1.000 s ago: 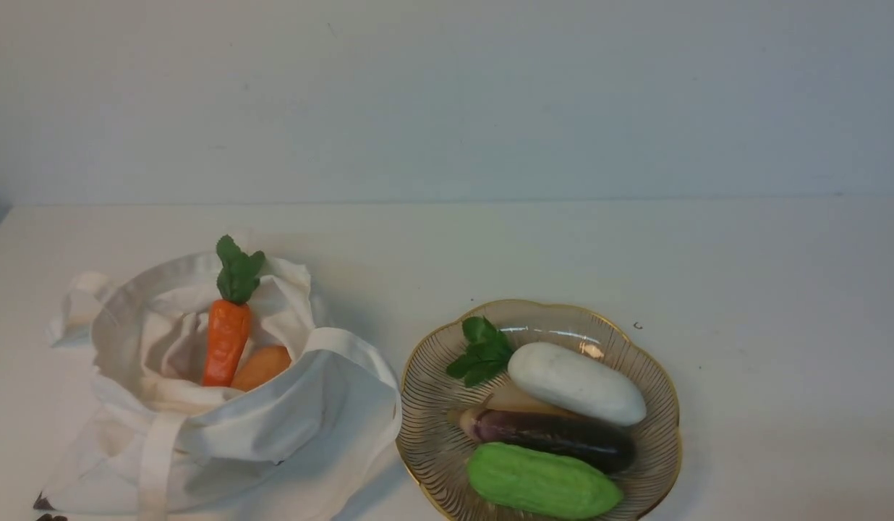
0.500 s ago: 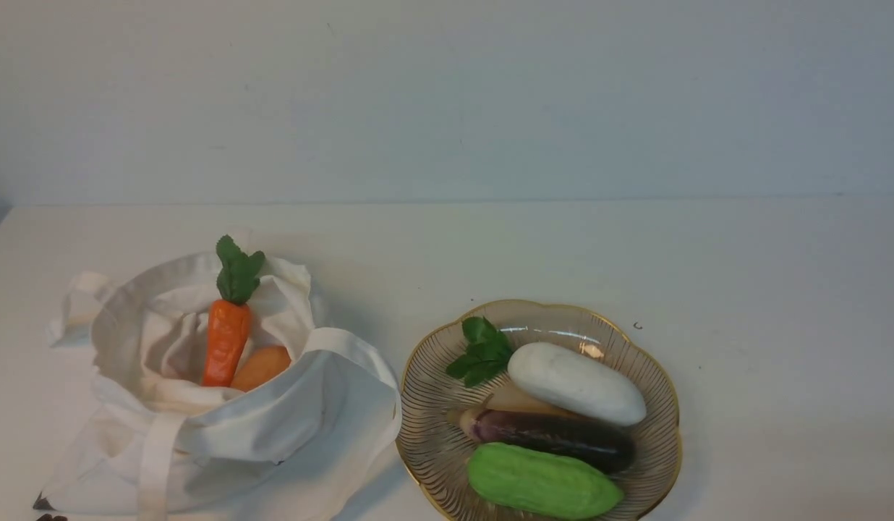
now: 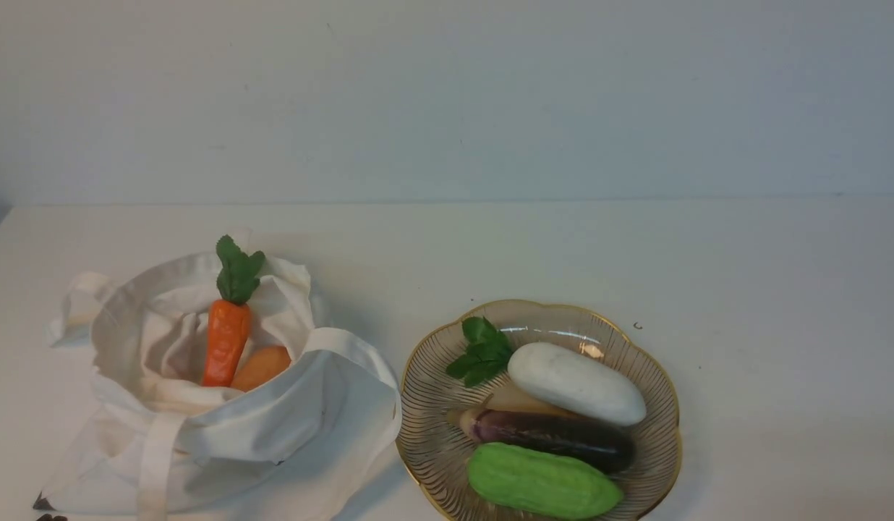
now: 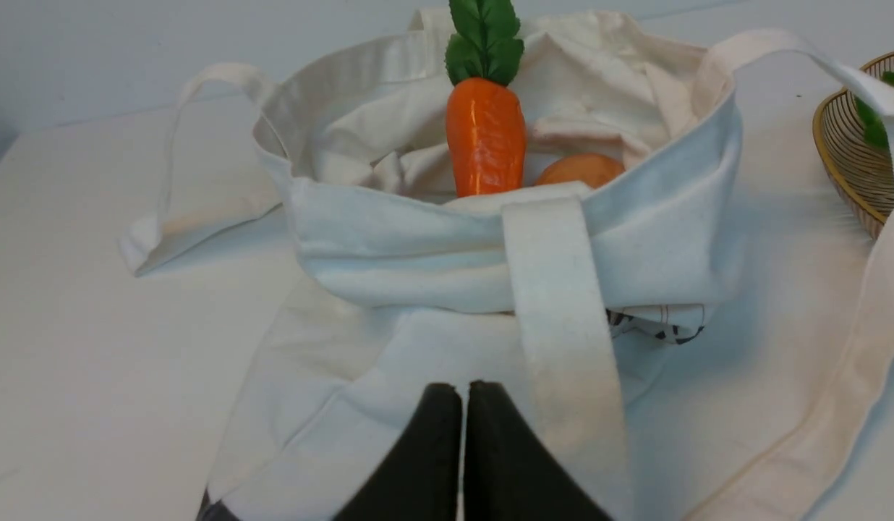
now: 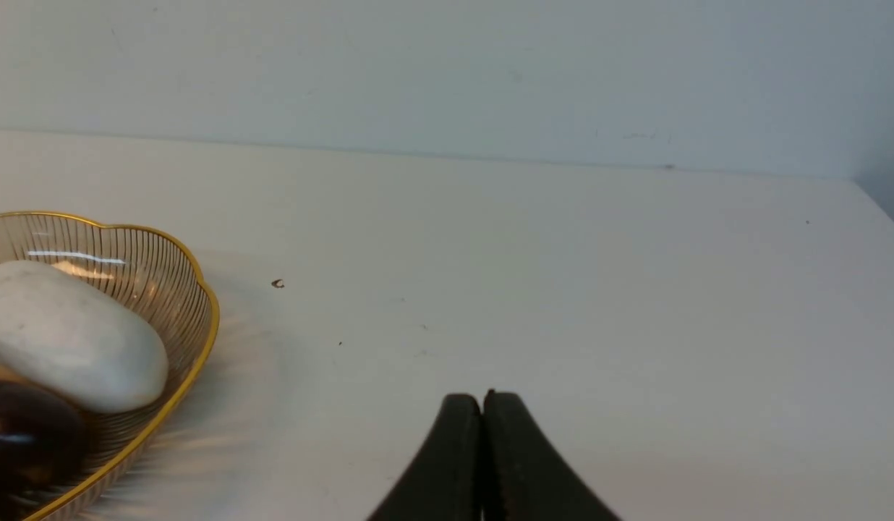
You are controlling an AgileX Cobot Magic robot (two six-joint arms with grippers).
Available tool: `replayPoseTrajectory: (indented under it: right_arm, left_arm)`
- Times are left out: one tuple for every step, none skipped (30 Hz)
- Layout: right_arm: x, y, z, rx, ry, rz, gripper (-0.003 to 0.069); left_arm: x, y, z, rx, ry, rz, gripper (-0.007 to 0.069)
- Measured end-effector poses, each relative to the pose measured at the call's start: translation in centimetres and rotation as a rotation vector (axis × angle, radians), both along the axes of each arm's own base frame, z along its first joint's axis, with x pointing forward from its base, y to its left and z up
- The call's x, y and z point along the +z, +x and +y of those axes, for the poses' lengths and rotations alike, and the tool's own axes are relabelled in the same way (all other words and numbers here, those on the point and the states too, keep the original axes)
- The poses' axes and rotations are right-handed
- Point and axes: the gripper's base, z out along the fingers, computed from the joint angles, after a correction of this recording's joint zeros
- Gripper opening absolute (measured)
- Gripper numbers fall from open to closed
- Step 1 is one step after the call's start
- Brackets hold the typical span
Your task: Take vegetables from cloth bag on white table place on plate.
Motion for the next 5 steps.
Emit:
replayPoseTrajectory:
  right_arm:
    - [0.0, 0.0, 0.0, 0.0, 0.0, 0.0, -0.0015]
    - [0.0, 0.0, 0.0, 0.0, 0.0, 0.0, -0.0015]
    - [0.0, 0.0, 0.0, 0.0, 0.0, 0.0, -0.0015]
    - [0.0, 0.0, 0.0, 0.0, 0.0, 0.0, -0.0015]
    - [0.0, 0.0, 0.0, 0.0, 0.0, 0.0, -0.0015]
  left_arm:
    - [0.0, 0.0, 0.0, 0.0, 0.0, 0.0, -0.0005]
    - [0.0, 0.0, 0.0, 0.0, 0.0, 0.0, -0.0005]
    - [0.0, 0.0, 0.0, 0.0, 0.0, 0.0, -0.0005]
    - [0.0, 0.0, 0.0, 0.0, 0.0, 0.0, -0.0005]
    - [0.0, 0.0, 0.0, 0.0, 0.0, 0.0, -0.0005]
